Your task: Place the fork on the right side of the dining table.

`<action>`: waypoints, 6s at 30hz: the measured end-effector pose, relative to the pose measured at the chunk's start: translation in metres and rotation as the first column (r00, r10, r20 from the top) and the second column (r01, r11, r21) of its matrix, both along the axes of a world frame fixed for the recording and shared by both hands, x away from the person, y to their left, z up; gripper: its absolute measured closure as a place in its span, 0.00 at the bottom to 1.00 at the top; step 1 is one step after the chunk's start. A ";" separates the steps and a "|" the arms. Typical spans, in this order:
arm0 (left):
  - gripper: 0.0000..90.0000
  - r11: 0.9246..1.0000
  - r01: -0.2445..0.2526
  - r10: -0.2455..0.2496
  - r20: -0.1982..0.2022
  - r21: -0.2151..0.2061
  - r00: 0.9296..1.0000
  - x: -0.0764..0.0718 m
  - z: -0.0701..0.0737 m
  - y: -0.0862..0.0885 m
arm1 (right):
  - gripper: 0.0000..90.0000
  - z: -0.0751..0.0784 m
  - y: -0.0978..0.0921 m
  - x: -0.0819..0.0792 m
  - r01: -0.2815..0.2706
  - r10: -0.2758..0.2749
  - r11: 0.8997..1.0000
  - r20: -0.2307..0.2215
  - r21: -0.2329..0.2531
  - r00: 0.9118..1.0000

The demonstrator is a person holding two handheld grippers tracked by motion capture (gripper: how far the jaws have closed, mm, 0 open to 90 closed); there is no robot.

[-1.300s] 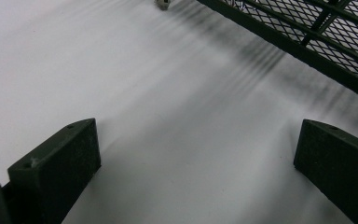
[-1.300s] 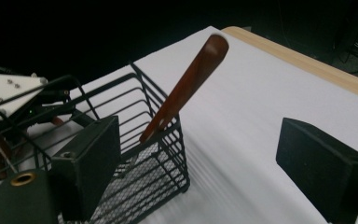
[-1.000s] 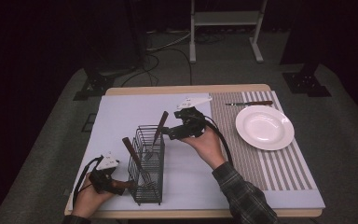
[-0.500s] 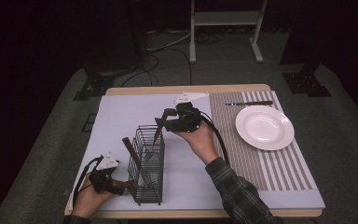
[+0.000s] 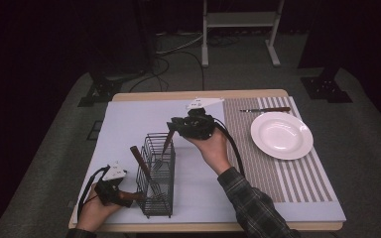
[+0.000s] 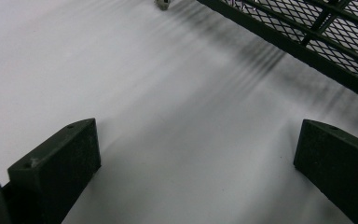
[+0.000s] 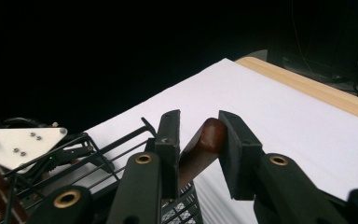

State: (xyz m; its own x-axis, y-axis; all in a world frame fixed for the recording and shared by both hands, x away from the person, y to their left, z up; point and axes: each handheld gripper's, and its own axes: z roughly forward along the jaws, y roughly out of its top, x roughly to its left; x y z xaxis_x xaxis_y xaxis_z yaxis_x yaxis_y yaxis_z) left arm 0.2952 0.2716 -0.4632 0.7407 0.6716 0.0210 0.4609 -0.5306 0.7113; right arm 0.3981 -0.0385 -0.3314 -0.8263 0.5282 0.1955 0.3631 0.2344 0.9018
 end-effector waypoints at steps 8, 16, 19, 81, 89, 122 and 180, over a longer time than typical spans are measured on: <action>0.00 1.000 0.001 -0.001 -0.003 0.003 1.000 0.000 0.000 0.000 | 0.84 0.005 -0.005 -0.005 -0.060 0.060 0.998 -0.013 0.037 0.998; 0.00 1.000 0.001 -0.001 -0.002 0.002 1.000 0.000 0.000 0.000 | 0.89 0.012 -0.009 -0.008 -0.111 0.112 0.991 -0.017 0.076 0.994; 0.00 1.000 0.001 -0.001 -0.002 0.002 1.000 0.000 0.000 0.000 | 0.89 0.013 -0.008 -0.008 -0.111 0.113 0.991 -0.015 0.072 0.994; 0.00 1.000 0.001 -0.001 -0.003 0.002 1.000 0.000 0.000 0.000 | 0.89 0.097 -0.110 -0.049 0.047 -0.069 0.989 0.153 0.141 0.986; 0.00 1.000 0.001 -0.001 -0.003 0.002 1.000 0.000 0.000 0.000 | 0.89 0.076 -0.136 -0.051 0.118 -0.132 0.986 0.116 0.120 0.984; 0.00 1.000 0.001 -0.001 -0.004 0.001 1.000 0.000 0.000 0.000 | 0.89 0.009 -0.245 -0.085 0.393 -0.392 0.914 -0.031 0.099 0.920; 0.00 1.000 0.002 -0.002 -0.004 0.002 1.000 0.000 0.000 0.000 | 0.78 -0.033 -0.317 -0.113 0.602 -0.596 0.797 -0.090 0.048 0.798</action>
State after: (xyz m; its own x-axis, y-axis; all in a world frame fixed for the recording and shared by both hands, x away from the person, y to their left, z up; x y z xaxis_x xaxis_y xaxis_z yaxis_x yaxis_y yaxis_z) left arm 0.2952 0.2719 -0.4630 0.7418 0.6703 0.0198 0.4626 -0.5329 0.7085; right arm 0.2849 -0.3557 -0.3644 -0.3330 0.8959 0.2942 0.4695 -0.1130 0.8756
